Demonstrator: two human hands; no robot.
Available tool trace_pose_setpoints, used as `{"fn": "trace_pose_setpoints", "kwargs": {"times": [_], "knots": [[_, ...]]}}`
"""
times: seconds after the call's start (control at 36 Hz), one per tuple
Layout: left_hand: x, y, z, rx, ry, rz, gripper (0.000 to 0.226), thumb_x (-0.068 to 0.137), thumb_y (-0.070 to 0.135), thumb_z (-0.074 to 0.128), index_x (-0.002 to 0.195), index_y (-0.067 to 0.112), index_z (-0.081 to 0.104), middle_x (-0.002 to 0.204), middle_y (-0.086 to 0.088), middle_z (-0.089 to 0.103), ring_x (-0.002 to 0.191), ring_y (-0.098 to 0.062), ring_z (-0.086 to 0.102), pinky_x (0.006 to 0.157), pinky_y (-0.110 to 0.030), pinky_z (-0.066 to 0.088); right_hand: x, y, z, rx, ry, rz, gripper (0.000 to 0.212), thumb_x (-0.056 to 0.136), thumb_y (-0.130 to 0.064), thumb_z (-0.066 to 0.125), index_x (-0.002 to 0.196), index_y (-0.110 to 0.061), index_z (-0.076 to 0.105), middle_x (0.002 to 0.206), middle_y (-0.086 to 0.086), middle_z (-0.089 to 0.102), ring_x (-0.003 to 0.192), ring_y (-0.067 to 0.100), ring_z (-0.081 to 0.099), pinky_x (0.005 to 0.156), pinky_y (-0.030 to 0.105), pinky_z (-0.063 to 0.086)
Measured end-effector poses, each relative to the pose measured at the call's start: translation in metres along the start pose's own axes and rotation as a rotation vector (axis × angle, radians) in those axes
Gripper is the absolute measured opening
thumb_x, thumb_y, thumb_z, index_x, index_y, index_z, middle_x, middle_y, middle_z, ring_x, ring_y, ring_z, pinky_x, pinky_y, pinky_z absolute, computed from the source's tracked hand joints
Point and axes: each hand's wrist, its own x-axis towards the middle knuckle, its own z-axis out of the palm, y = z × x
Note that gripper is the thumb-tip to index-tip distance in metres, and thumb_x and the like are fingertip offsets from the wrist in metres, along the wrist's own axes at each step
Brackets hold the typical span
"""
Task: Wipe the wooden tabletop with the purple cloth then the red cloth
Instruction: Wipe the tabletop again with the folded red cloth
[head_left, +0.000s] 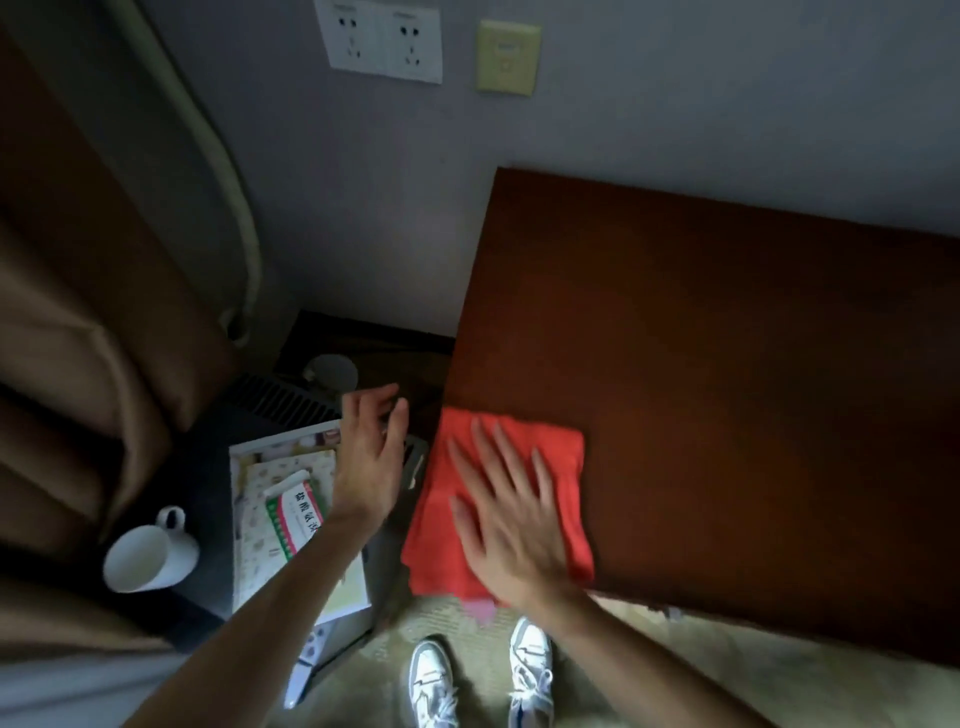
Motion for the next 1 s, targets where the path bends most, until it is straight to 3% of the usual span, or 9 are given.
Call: {"fn": "trace_pose_setpoints", "kwargs": {"times": [0.17,0.25,0.39,0.5,0.61,0.72,0.81,0.89,1.0], "knots": [[-0.01,0.007,-0.008,0.209,-0.293,0.223,0.058,0.096,0.051,0.046,0.134,0.009,0.058,0.122,-0.003,0.051,0.114,-0.016,0.054,0.103,-0.016,0.035,-0.019,0.008,-0.016,0.238,-0.021,0.022,0.058,0.106,-0.056,0.029,0.159,-0.031,0.034,0.167,-0.014,0.024,0.152,0.006,0.029,0.114,0.043,0.031],[-0.011,0.014,-0.005,0.417,-0.457,0.395,0.063,0.094,0.058,0.048,0.135,0.012,0.059,0.127,-0.008,0.057,0.113,-0.026,0.056,0.097,-0.038,0.047,-0.009,0.034,-0.049,0.16,0.044,0.192,0.061,0.099,-0.053,0.04,0.154,-0.026,0.044,0.161,-0.006,0.042,0.14,0.016,0.045,0.103,0.039,0.041],[-0.014,0.024,0.01,0.591,-0.568,0.428,0.067,0.085,0.059,0.058,0.129,0.009,0.06,0.121,-0.013,0.059,0.106,-0.036,0.059,0.086,-0.046,0.051,-0.01,0.048,-0.068,0.096,-0.222,0.339,0.089,0.082,-0.068,0.023,0.151,-0.017,0.048,0.144,0.007,0.055,0.131,0.032,0.053,0.104,0.045,0.046],[-0.008,0.037,0.015,0.676,-0.631,0.337,0.062,0.082,0.048,0.075,0.131,0.014,0.058,0.125,-0.012,0.05,0.117,-0.031,0.047,0.103,-0.04,0.039,-0.014,0.039,-0.063,0.108,-0.17,0.424,0.052,0.093,-0.047,0.061,0.136,-0.018,0.06,0.125,0.009,0.057,0.117,0.035,0.054,0.098,0.045,0.048],[0.008,0.06,0.006,0.721,-0.779,0.413,0.051,0.084,0.04,0.075,0.121,0.01,0.057,0.129,-0.014,0.042,0.121,-0.03,0.043,0.104,-0.037,0.037,0.004,0.035,-0.086,0.07,-0.314,0.445,0.04,0.099,-0.041,0.059,0.133,-0.02,0.059,0.136,0.009,0.047,0.133,0.032,0.042,0.108,0.038,0.04],[0.027,0.105,-0.019,0.558,-0.718,0.463,0.034,0.088,0.03,0.073,0.103,0.011,0.048,0.112,-0.006,0.046,0.104,-0.034,0.057,0.085,-0.041,0.047,0.026,0.04,-0.135,0.222,-0.169,0.399,0.032,0.096,-0.032,0.067,0.122,-0.014,0.064,0.127,0.01,0.045,0.123,0.031,0.046,0.106,0.037,0.041],[0.037,0.138,-0.04,0.576,-0.609,0.558,0.03,0.092,0.027,0.068,0.104,0.015,0.044,0.1,0.0,0.053,0.091,-0.031,0.064,0.069,-0.032,0.038,0.036,0.04,-0.172,0.264,-0.038,0.329,0.022,0.092,-0.027,0.071,0.11,-0.017,0.062,0.12,0.002,0.044,0.103,0.021,0.052,0.093,0.031,0.045],[0.035,0.147,-0.046,0.641,-0.541,0.645,0.035,0.092,0.016,0.064,0.124,0.015,0.049,0.116,-0.007,0.063,0.093,-0.031,0.067,0.071,-0.037,0.045,0.036,0.039,-0.182,0.254,0.003,0.232,0.018,0.091,-0.023,0.072,0.101,-0.021,0.057,0.115,-0.007,0.045,0.091,0.01,0.049,0.079,0.025,0.04],[0.018,0.108,-0.032,0.677,-0.555,0.689,0.057,0.083,0.008,0.066,0.137,0.02,0.054,0.127,-0.006,0.062,0.096,-0.028,0.068,0.08,-0.037,0.055,0.026,0.043,-0.147,0.222,0.022,0.165,0.02,0.087,-0.014,0.073,0.1,-0.017,0.058,0.116,-0.003,0.052,0.099,0.019,0.057,0.081,0.034,0.049]]}}
